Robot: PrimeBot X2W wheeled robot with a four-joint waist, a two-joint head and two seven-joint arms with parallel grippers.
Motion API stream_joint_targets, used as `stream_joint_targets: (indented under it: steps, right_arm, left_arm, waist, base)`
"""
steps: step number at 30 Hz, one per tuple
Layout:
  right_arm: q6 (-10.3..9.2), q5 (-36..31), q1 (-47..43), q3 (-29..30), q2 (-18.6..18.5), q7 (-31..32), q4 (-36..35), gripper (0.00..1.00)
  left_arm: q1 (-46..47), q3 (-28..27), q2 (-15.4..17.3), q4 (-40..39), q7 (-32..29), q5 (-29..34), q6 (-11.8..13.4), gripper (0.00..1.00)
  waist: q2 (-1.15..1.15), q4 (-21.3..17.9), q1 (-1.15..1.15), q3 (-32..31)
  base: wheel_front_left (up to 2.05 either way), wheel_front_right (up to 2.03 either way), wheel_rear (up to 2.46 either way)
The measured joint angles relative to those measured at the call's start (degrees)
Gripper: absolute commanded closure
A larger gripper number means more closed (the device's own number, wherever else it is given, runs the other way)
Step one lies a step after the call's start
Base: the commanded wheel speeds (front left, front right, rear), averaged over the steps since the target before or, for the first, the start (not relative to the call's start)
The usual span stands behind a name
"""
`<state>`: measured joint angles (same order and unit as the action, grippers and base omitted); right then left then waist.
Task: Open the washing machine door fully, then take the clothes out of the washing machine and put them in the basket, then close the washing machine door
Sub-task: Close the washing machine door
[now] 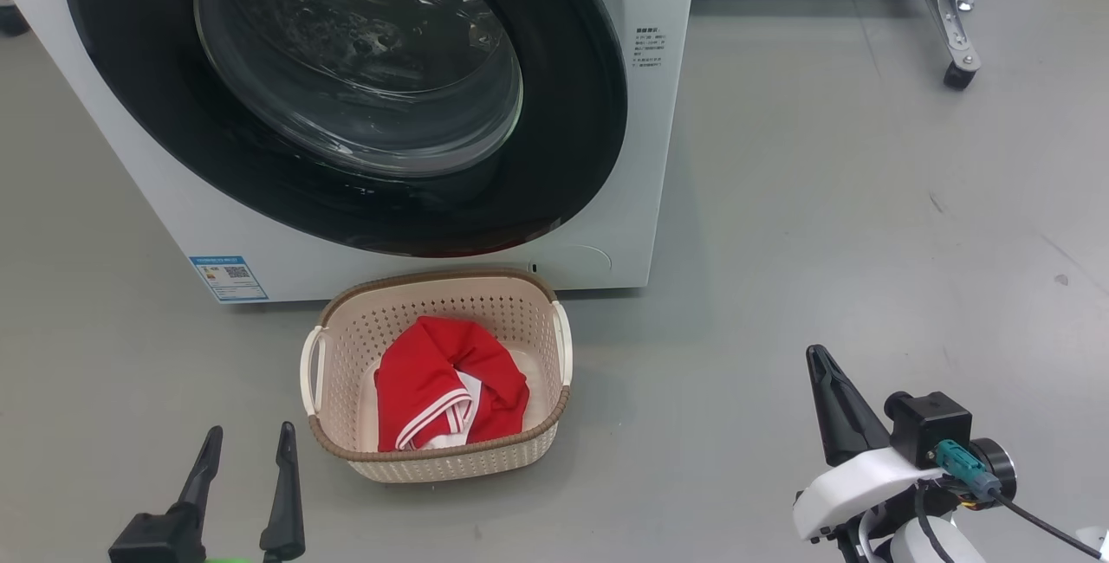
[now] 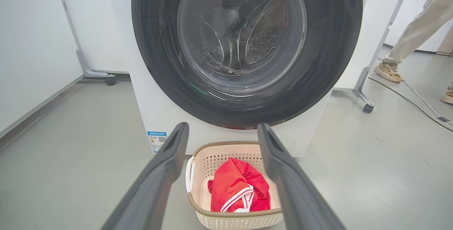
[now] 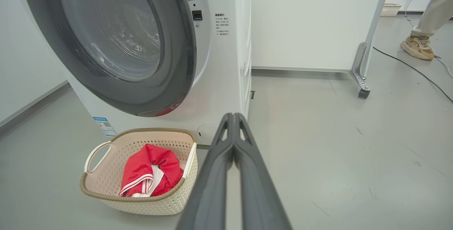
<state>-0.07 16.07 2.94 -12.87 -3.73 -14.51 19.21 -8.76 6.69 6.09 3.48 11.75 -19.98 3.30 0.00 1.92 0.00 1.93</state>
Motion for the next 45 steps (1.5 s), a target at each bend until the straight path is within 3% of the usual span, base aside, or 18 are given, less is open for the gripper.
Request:
stream_joint_targets:
  steps: [15,30,45]
  right_arm:
    - [0.87,-0.86,1.69,-0.30,-0.47,0.00,-0.07,1.00]
    - [4.56,-4.88,19.07,-3.82,-3.59,2.25,-1.25,1.00]
    - [6.52,-4.43,37.68,-4.90,-4.36,6.73,2.93,1.00]
  left_arm:
    - [0.49,0.85,-0.13,-0.11,0.43,0.92,0.43,0.00]
    - [5.38,2.56,-1.12,-1.32,0.92,1.18,-0.10,0.00]
    - [10.52,3.75,-1.82,-2.01,1.51,1.18,-1.16,0.00]
  waist:
    - [0.00,1.40,0.00,1.67]
    - [0.00,5.93,0.00,7.31]
    - [0.00,12.65,0.00,14.62]
  base:
    - [0.00,0.00,0.00]
    - [0.00,0.00,0.00]
    - [0.00,0.00,0.00]
